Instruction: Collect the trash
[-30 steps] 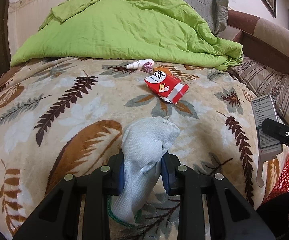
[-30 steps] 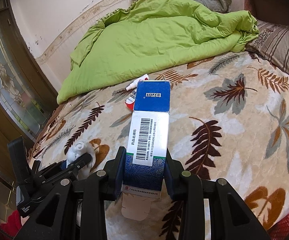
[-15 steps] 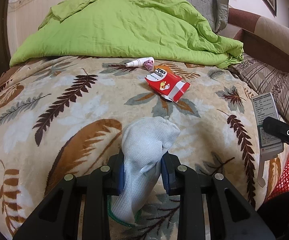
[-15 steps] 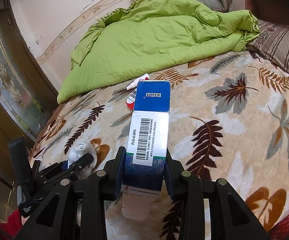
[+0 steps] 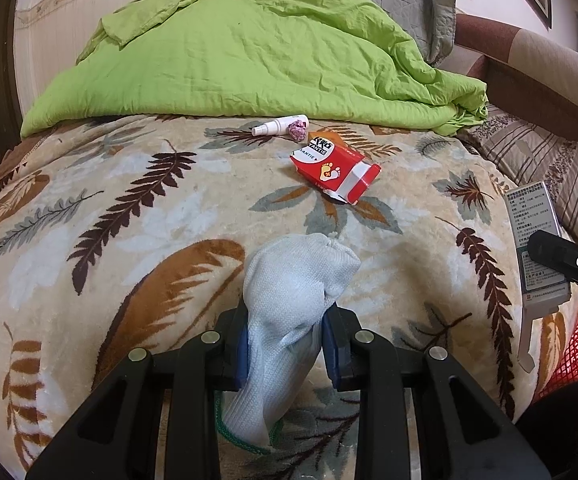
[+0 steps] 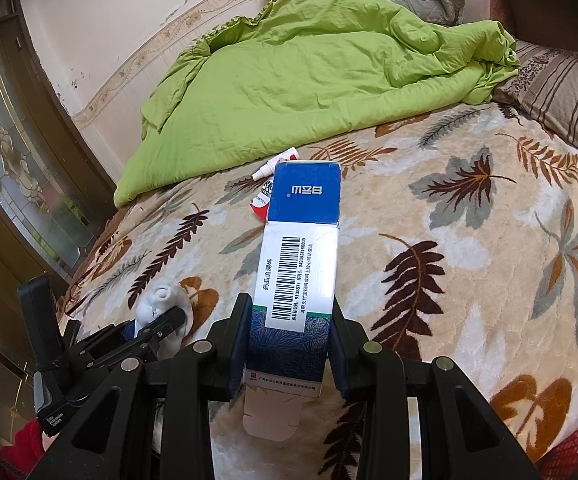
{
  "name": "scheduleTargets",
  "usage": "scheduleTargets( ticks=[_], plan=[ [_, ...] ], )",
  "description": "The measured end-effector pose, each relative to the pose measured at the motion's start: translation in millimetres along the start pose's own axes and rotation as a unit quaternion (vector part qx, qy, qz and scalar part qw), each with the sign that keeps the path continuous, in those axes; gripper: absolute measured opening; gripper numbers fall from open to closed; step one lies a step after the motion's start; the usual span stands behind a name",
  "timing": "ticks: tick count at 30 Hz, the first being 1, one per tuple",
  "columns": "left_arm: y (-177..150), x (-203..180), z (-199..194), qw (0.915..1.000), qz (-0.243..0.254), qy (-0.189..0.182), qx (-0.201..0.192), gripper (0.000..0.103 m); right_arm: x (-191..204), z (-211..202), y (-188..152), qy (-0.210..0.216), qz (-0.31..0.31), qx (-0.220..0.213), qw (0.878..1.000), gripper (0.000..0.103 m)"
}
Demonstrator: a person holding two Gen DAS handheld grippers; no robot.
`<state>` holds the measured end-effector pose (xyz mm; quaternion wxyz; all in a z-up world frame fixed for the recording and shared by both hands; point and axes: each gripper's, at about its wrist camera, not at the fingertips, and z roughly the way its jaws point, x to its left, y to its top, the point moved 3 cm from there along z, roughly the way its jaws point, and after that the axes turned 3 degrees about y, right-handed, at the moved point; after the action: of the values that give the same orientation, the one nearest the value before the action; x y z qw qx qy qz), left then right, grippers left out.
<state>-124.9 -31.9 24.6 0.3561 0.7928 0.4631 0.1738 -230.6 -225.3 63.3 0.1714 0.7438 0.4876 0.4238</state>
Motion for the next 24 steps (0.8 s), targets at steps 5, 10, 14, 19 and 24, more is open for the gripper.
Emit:
scheduleTargets(
  ticks=[5, 10, 14, 19, 24],
  plan=[
    [-0.1, -0.3, -0.3, 1.0, 0.001, 0.002, -0.001, 0.028, -0.4, -1.0, 0.1, -0.002, -0.001, 0.0, 1.0, 0.038],
    [1.8, -0.1, 1.3, 1.0, 0.007, 0.005, -0.003, 0.028, -0.9, -2.0, 0.5, -0.004, -0.001, 0.0, 1.0, 0.038],
    [3.5, 1.0, 1.3, 0.9999, 0.007, 0.004, -0.006, 0.028, -1.0, -2.0, 0.5, -0.005, -0.002, 0.0, 1.0, 0.038],
    [3.7, 1.3, 0.5, 1.0, 0.005, 0.001, -0.006, 0.028, -1.3, -2.5, 0.6, -0.006, -0.003, -0.001, 1.0, 0.038],
    [3.9, 0.4, -0.4, 1.0, 0.006, -0.001, -0.006, 0.028, -1.1, -2.3, 0.3, -0.008, -0.003, -0.001, 1.0, 0.038]
  ],
)
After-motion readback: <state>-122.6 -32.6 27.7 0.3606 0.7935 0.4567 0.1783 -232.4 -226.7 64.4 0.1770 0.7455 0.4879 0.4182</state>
